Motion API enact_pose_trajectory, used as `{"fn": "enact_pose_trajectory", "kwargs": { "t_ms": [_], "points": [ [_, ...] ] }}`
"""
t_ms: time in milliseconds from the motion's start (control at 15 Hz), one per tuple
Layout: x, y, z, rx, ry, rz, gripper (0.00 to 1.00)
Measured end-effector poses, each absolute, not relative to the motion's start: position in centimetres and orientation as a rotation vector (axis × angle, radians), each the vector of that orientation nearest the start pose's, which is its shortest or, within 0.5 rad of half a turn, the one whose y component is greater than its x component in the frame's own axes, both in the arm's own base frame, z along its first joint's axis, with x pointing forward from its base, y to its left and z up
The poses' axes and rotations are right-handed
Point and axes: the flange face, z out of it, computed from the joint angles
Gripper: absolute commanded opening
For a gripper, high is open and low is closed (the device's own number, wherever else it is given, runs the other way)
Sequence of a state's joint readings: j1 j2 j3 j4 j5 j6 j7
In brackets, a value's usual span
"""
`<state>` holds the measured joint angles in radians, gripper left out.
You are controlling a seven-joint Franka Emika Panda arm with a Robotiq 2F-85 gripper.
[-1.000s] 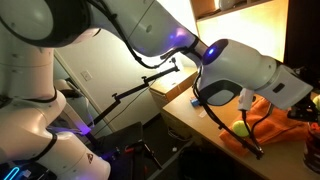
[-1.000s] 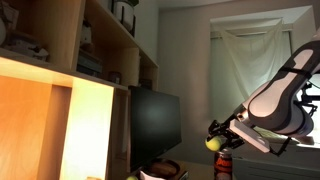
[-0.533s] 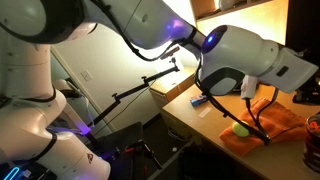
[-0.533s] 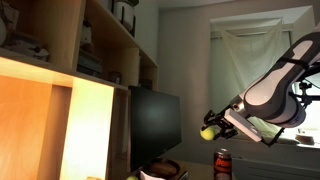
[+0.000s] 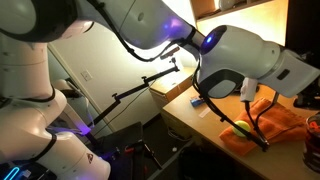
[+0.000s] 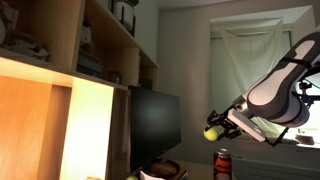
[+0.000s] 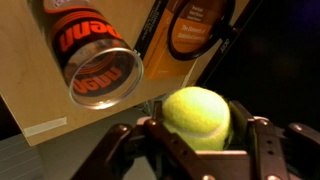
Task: Put the middle tennis bowl in the can
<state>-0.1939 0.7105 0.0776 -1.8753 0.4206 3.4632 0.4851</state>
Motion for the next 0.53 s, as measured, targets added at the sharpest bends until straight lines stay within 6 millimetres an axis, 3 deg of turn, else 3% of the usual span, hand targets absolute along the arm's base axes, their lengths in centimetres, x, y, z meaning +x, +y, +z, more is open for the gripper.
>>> {"fn": "enact_pose_trajectory", "kwargs": {
  "t_ms": [533],
  "points": [
    [64.3, -13.8, 20.9, -2.275, 1.455, -1.094, 0.42]
  ]
}}
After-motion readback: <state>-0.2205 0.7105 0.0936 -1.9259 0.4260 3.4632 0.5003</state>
